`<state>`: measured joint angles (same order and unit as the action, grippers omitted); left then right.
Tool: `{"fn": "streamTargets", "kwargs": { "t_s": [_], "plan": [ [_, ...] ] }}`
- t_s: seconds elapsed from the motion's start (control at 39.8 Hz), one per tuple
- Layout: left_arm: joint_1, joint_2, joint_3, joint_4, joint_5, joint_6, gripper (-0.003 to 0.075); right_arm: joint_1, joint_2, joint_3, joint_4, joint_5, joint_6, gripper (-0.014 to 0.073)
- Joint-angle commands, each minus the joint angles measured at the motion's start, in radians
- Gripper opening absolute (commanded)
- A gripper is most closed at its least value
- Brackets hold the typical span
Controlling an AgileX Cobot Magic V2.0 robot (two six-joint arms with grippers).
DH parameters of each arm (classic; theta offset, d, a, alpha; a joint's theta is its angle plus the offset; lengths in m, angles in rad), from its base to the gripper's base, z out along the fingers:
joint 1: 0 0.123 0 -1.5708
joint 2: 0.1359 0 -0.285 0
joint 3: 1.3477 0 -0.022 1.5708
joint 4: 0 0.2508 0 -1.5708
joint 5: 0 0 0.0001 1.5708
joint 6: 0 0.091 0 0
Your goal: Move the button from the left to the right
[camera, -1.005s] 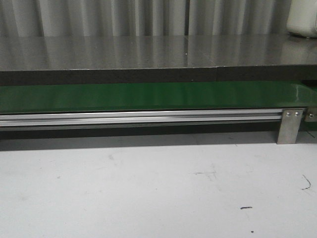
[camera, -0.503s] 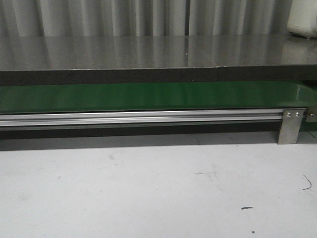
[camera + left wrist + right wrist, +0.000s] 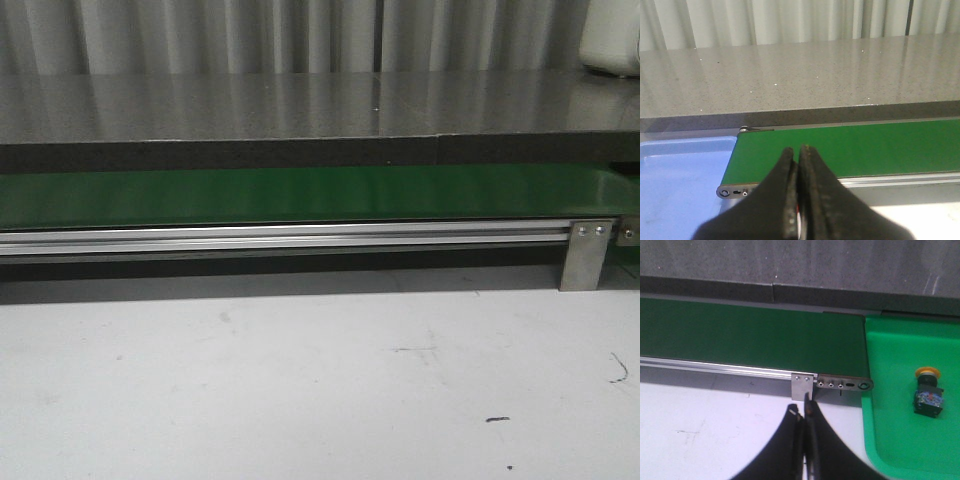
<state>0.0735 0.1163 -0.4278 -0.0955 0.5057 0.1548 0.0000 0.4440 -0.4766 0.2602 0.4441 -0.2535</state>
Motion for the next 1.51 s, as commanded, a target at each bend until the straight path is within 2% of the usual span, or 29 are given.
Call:
{"fn": "streamTargets", "kwargs": {
  "t_s": [0.0, 0.23, 1.18, 1.33, 1.48],
  "plan": [
    [-0.008, 0.012, -0.024, -0.012, -0.082, -0.004, -0.0021, 0.001, -0.101, 0.013, 0.012, -0.089, -0.009, -0.0068],
    [-0.008, 0.012, -0.024, -0.012, -0.082, -0.004, -0.0021, 0.001, -0.231, 0.056, 0.012, -0.089, -0.009, -0.0068],
    [-0.008, 0.012, -0.022, -0.012, -0.085, -0.004, -0.0021, 0.001, -0.235, 0.057, 0.012, -0.091, -0.009, -0.0068],
    [-0.008, -0.001, 0.024, 0.007, -0.100, -0.030, -0.0021, 0.001, -0.235, 0.057, 0.012, -0.091, -0.009, -0.0068],
    [-0.056, -0.063, 0.153, 0.036, -0.190, -0.101, -0.0021, 0.001, -0.235, 0.057, 0.012, -0.091, -0.009, -0.0068]
  ]
}}
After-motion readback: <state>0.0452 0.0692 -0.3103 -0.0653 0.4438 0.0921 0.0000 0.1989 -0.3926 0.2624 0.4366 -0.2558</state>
